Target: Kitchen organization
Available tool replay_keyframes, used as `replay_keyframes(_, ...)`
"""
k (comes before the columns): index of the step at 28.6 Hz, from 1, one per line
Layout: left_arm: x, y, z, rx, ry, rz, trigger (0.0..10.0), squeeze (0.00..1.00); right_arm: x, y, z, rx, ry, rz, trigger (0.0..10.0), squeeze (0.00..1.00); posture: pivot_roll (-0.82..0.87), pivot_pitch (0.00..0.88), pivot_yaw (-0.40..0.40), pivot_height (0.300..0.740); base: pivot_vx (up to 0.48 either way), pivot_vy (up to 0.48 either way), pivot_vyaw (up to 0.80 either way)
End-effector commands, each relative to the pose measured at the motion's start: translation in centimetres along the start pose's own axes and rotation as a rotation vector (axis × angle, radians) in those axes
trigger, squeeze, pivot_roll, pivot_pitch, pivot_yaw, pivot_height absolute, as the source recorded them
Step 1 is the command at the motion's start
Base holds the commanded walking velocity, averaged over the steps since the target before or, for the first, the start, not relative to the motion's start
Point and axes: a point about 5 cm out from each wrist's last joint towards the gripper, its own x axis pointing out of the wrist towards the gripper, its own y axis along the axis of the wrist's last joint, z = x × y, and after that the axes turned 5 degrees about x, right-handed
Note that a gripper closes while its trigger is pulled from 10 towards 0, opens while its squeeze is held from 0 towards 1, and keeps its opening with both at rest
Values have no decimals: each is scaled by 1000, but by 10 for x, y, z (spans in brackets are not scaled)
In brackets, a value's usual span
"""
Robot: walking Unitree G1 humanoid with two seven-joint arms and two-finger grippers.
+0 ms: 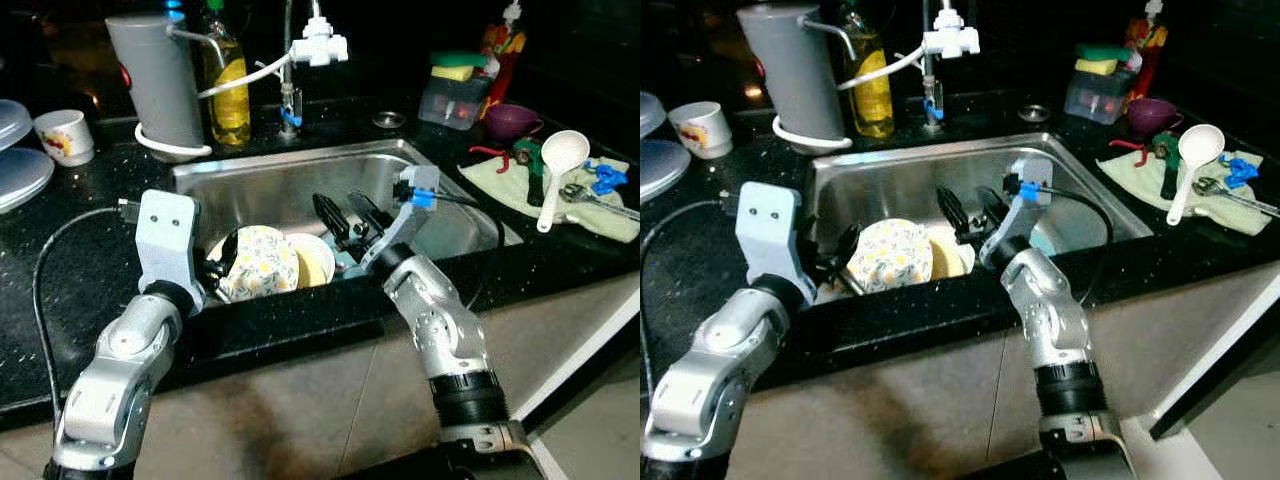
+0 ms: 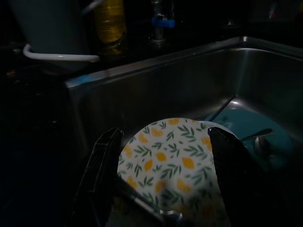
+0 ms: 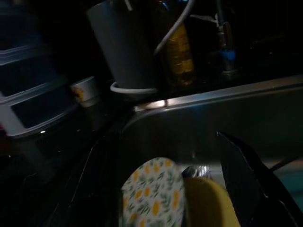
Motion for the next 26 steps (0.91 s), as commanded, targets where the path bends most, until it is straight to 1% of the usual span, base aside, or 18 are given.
replay_keyframes(1,2,-3,-1,9,5,-7,10000,0,-4,-2,-2,11,38,11,10000,0,67,0,-19,740,-356,0,0)
replay_keyframes(4,2,-3,-1,10,3,-7,10000,0,-7,-1,-5,25,82,26,10000,0,64,0,-17,740,-360,0,0)
replay_keyframes(8,2,-7,-1,10,4,-13,10000,0,-13,-2,-8,69,129,34,10000,0,62,0,-17,740,-358,0,0)
replay_keyframes(10,1,-12,-1,8,7,-24,10000,0,-15,-4,-8,71,136,38,10000,0,61,0,-17,740,-356,0,0)
replay_keyframes(12,1,-12,-1,8,7,-24,10000,0,-15,-4,-8,71,136,38,10000,0,61,0,-17,740,-356,0,0)
replay_keyframes(13,-1,-19,-2,10,13,-45,10000,0,-17,-6,-8,69,141,35,10000,0,63,0,-17,740,-356,0,0)
replay_keyframes(15,-7,-36,-3,4,29,-88,10000,0,-22,-10,-6,98,159,23,10000,0,60,0,-17,740,-352,0,400)
replay_keyframes(17,-11,-44,-4,-1,41,-109,10000,0,-25,-13,-6,95,166,14,10000,0,59,0,-18,740,-146,0,794)
replay_keyframes(18,-14,-49,-6,-27,61,-113,10000,0,-29,-17,-6,87,169,0,10000,0,58,0,-18,740,0,0,794)
replay_keyframes(22,-18,-55,-9,-17,83,-116,10000,0,-34,-24,-4,79,166,-27,10000,0,58,0,-19,740,0,0,788)
replay_keyframes(24,-22,-59,-11,-39,106,-119,10000,0,-38,-27,-3,71,165,-43,10000,0,56,0,-19,740,0,0,791)
replay_keyframes(26,-27,-64,-11,-40,121,-123,10000,0,-42,-30,-3,55,165,-62,10000,0,56,0,-20,740,0,0,788)
